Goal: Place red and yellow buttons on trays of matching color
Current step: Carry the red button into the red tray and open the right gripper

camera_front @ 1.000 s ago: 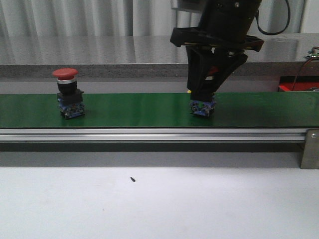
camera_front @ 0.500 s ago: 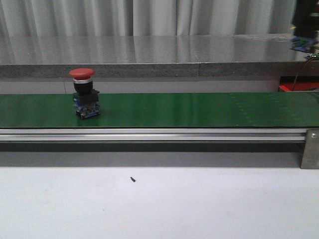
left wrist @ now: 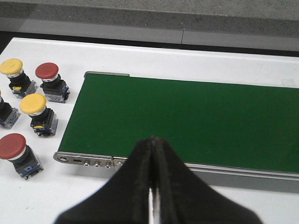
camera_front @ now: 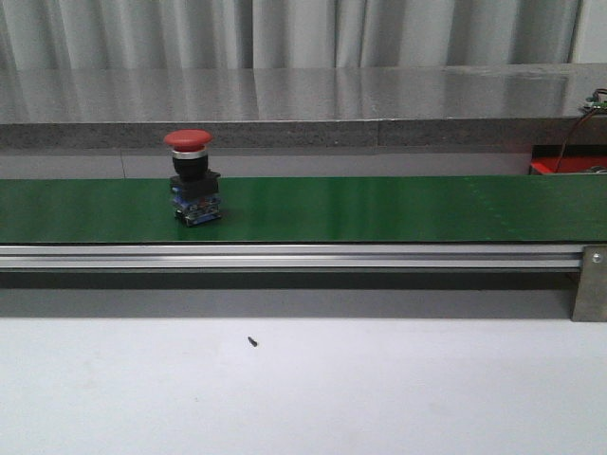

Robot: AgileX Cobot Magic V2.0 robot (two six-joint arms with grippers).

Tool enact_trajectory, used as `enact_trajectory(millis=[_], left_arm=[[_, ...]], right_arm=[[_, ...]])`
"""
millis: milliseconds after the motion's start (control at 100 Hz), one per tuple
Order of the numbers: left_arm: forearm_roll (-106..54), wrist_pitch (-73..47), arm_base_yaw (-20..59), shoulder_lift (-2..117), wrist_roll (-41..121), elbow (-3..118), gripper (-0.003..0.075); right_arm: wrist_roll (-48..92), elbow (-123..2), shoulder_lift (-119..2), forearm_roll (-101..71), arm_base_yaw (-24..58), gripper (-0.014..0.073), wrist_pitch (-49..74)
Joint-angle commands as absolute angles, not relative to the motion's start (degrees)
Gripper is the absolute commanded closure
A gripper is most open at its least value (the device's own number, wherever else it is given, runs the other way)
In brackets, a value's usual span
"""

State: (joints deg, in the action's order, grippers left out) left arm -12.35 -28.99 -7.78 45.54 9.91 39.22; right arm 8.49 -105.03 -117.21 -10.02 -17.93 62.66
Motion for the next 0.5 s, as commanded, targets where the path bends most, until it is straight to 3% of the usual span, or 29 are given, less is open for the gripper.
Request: enact_trajectory(millis=[0,490], left_arm=[[-13.34,-24.95,-7.45,45.43,9.88,40.63,0.074],[-13.34,-24.95,-7.45,45.43,9.88,40.63,0.074]], right_arm=[[9.16,-106.86,-115.66,-10.56,-18.08,0.0367,59.55],[9.16,-106.86,-120.57,-11.68,-17.95,0.0367,57.35]])
